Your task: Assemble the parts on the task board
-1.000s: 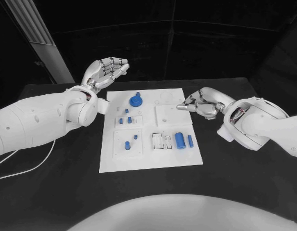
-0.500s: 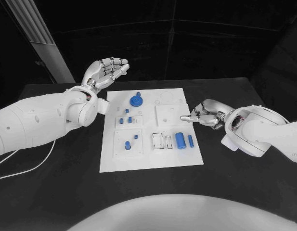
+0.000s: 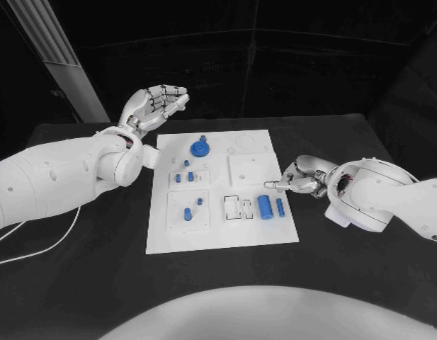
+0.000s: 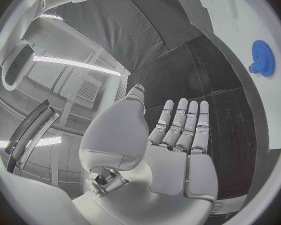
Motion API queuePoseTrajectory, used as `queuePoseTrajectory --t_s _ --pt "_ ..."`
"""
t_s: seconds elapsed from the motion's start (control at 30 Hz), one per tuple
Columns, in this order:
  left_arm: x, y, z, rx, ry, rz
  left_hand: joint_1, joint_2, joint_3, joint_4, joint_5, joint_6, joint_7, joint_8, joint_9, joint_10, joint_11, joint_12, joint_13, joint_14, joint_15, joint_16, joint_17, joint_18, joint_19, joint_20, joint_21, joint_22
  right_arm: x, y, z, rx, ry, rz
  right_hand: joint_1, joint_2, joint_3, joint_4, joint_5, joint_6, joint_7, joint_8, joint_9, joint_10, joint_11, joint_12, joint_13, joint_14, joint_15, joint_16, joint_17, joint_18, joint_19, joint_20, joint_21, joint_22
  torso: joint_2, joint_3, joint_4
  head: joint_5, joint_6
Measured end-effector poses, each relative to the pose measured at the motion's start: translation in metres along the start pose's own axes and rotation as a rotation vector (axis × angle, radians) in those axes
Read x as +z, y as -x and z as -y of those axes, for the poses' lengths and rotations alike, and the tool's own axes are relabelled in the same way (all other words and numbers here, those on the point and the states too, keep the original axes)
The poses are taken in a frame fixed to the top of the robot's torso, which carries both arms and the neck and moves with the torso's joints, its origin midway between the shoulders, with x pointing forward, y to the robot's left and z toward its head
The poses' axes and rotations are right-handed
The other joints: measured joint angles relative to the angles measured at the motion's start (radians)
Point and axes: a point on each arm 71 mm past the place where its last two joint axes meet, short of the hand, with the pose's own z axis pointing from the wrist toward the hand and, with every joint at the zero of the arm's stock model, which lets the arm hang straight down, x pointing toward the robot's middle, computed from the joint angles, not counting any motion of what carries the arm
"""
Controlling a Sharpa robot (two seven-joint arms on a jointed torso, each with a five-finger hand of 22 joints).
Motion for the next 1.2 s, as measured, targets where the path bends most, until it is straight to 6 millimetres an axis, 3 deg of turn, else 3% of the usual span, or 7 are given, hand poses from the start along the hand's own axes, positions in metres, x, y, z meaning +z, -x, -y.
queuePoseTrajectory --t_s 0.17,0.4,0.57,0.97,1.2 --pt "0.000 0.000 0.000 0.000 0.000 0.000 0.000 0.000 0.000 0.000 0.000 0.000 0.000 0.000 0.000 0.000 0.000 0.000 0.000 0.000 0.000 0.000 0.000 0.000 0.000 0.000 0.000 0.000 0.002 -0.006 -0.006 -0.015 -0.007 -0.034 0.059 -0.025 0.041 -0.021 0.045 -0.025 0.006 0.000 0.018 0.000 0.000 0.000 0.000 0.000 0.000 0.000 0.000 0.000 0.000 0.000 0.000 0.000 -0.001 0.0000 0.0003 -0.002 0.000" --pt "-0.001 0.001 0.000 0.000 0.001 0.001 0.000 0.000 0.000 0.000 0.000 0.000 0.000 0.000 0.000 0.000 0.000 0.000 0.000 0.000 0.000 0.000 0.000 0.000 0.000 0.000 0.000 0.000 0.005 -0.015 -0.012 -0.040 -0.026 -0.078 0.124 -0.079 0.168 -0.030 0.022 -0.070 0.017 0.020 0.051 0.004 0.004 0.000 0.000 0.000 0.000 0.000 0.000 0.000 0.000 0.000 0.000 0.000 -0.001 -0.0004 0.0010 -0.003 0.000" --pt "-0.001 0.001 0.000 0.000 0.001 0.001 0.000 0.000 0.000 0.000 0.000 0.000 0.000 0.000 0.000 0.000 0.000 0.000 0.000 0.000 0.000 0.004 -0.002 0.000 0.000 0.000 0.000 0.000 0.006 -0.022 -0.015 -0.067 -0.048 -0.102 0.124 -0.133 0.243 -0.014 0.016 -0.102 0.027 0.021 0.065 0.004 0.011 0.000 0.000 0.000 0.008 0.000 0.000 0.000 0.003 0.008 0.000 0.000 -0.001 -0.0004 0.0006 -0.003 0.000" --pt "-0.001 0.002 0.000 -0.001 0.001 0.001 0.000 0.000 0.000 0.000 0.000 0.000 0.000 0.000 0.000 0.000 0.000 0.000 0.000 0.000 0.000 0.004 -0.002 0.000 0.000 0.000 0.000 0.000 0.009 -0.029 -0.016 -0.122 -0.091 -0.120 0.117 -0.147 0.273 0.002 0.006 -0.113 0.030 0.024 0.070 0.000 0.015 0.000 0.000 0.000 0.015 0.000 0.000 0.001 0.002 0.009 0.000 0.000 -0.001 -0.0004 0.0004 -0.004 0.000" --pt "-0.001 0.002 0.000 -0.001 0.001 0.000 0.000 0.000 0.000 0.000 0.000 0.000 0.000 0.000 0.000 0.000 0.000 0.000 0.000 0.000 0.000 0.004 -0.001 0.000 0.000 0.000 0.000 -0.001 0.013 -0.031 -0.017 -0.140 -0.110 -0.124 0.110 -0.139 0.277 0.007 -0.006 -0.113 0.030 0.029 0.073 0.004 0.019 0.000 0.000 0.000 0.015 0.000 0.000 0.001 0.002 0.016 0.000 0.000 -0.001 -0.0005 0.0016 -0.005 0.000"
